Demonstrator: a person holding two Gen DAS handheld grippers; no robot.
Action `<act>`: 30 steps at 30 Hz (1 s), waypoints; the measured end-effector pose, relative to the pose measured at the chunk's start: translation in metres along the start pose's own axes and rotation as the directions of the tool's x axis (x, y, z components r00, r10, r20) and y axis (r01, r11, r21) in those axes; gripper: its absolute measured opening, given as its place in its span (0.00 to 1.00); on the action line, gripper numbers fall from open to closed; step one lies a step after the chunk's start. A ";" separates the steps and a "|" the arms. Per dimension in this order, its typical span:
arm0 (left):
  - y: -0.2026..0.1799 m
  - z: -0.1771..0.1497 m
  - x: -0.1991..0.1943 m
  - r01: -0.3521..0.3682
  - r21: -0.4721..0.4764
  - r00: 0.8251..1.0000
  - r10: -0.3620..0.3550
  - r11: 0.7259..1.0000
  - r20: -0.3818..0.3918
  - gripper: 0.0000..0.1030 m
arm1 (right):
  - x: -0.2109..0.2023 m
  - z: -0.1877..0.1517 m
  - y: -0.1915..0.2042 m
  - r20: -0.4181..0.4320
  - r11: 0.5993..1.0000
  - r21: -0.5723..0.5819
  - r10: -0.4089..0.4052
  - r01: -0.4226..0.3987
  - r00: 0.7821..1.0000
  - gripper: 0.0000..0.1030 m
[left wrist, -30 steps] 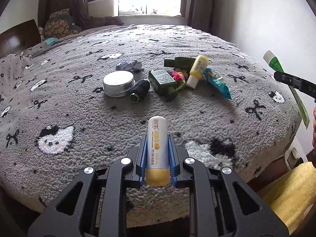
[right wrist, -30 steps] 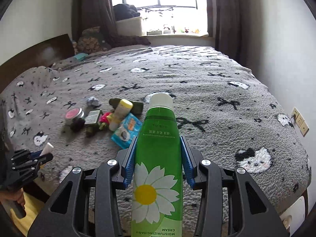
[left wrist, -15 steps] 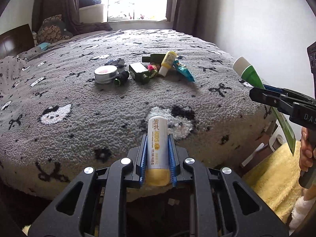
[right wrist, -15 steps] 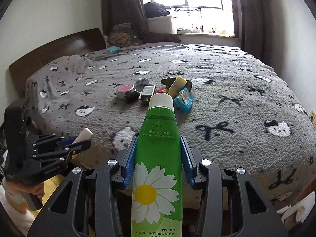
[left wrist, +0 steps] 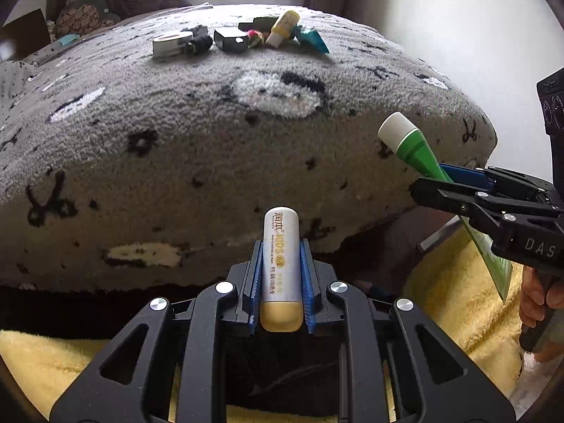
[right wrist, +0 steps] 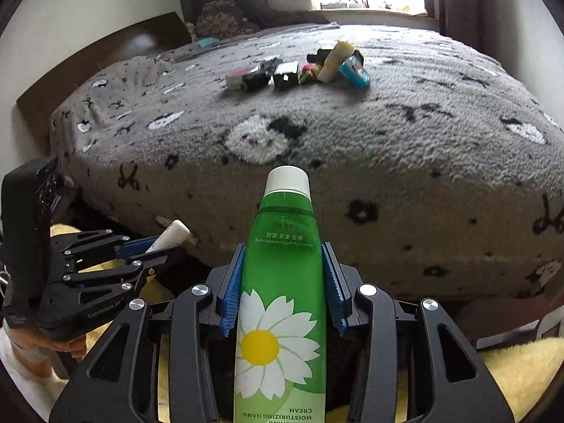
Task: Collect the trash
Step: 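Lift both tubes and carry them with both tools toward the bin, then lower both tools into bin and open them to drop the tubes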
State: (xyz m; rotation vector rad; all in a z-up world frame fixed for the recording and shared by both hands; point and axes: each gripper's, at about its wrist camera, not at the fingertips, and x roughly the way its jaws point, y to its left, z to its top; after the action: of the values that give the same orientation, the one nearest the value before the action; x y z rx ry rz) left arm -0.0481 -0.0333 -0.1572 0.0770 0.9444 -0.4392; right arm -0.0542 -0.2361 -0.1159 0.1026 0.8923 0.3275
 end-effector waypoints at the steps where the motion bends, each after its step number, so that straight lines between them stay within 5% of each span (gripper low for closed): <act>1: 0.000 -0.004 0.005 0.001 -0.001 1.000 -0.001 1.000 -0.016 0.18 | 0.006 -0.003 0.000 -0.019 1.000 0.001 0.003 -0.003 1.000 0.41; 10: 0.007 -0.036 0.055 -0.001 -0.020 0.986 -0.003 1.000 -0.165 0.18 | 0.056 -0.029 -0.004 -0.171 1.000 0.021 -0.002 0.005 0.985 0.41; 23: 0.024 -0.068 0.123 0.053 -0.115 0.929 -0.091 0.992 -0.358 0.18 | 0.119 -0.056 -0.013 -0.330 0.995 0.095 0.066 -0.036 0.942 0.41; 30: 0.023 -0.071 0.134 0.072 -0.118 0.916 -0.113 0.990 -0.385 0.18 | 0.138 -0.065 -0.011 -0.385 0.995 0.097 0.066 -0.030 0.921 0.42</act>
State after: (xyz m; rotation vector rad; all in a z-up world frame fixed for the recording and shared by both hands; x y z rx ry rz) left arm -0.0260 -0.0382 -0.3089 0.0274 1.3680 -0.4719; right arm -0.0216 -0.2047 -0.2621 0.1460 1.3009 0.3602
